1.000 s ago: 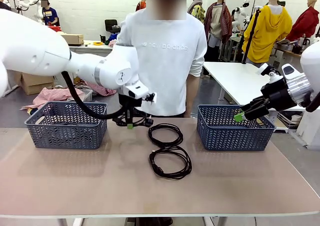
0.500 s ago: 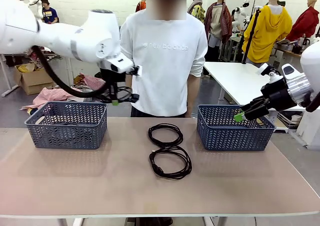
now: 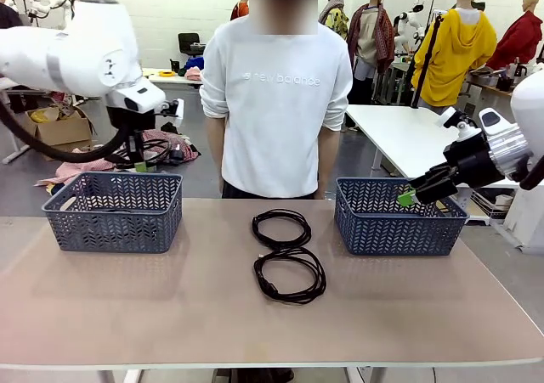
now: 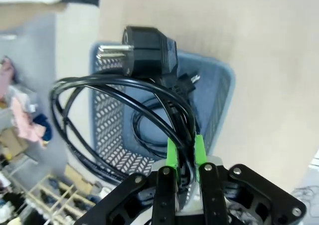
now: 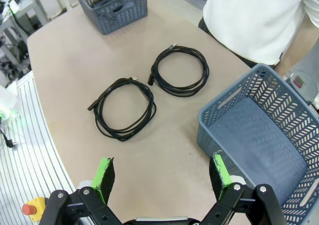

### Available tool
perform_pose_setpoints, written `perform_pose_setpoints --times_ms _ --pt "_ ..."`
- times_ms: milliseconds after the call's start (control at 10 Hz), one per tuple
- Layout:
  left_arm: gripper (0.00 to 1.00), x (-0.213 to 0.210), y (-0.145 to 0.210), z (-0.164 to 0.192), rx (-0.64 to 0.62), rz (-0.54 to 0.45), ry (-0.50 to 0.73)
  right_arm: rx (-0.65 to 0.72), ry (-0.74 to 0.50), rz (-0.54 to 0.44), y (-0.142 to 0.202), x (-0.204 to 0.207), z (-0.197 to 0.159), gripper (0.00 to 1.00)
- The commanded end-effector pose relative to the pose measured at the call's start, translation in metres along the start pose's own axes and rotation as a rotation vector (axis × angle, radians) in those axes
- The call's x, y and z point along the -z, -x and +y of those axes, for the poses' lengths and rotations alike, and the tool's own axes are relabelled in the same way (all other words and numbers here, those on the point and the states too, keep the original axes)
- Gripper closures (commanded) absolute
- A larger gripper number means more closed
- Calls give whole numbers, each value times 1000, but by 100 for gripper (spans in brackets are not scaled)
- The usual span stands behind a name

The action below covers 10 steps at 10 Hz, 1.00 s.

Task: Organize the cables according to human instructions.
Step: Pick up a bundle of cables and place it in the basket indicated by the human.

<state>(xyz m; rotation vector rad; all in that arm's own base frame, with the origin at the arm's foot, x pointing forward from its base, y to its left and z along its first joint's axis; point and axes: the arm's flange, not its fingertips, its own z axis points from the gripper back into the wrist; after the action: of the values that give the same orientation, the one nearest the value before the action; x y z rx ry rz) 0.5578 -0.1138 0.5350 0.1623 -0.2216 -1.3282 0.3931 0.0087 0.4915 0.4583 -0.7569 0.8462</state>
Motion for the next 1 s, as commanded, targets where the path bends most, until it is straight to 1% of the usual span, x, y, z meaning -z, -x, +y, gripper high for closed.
perform_pose_setpoints --times_ms 0,200,400,900 --pt "100 13 25 0 12 -25 -18 -18 -13 -33 -1 1 -3 0" --pt "100 32 41 8 21 -15 -28 -18 -13 -33 -1 1 -3 0" --pt "100 50 49 14 -10 -8 -32 -18 -13 -33 -1 1 -3 0" --pt "100 74 51 19 -31 6 -16 -18 -13 -33 -1 1 -3 0"
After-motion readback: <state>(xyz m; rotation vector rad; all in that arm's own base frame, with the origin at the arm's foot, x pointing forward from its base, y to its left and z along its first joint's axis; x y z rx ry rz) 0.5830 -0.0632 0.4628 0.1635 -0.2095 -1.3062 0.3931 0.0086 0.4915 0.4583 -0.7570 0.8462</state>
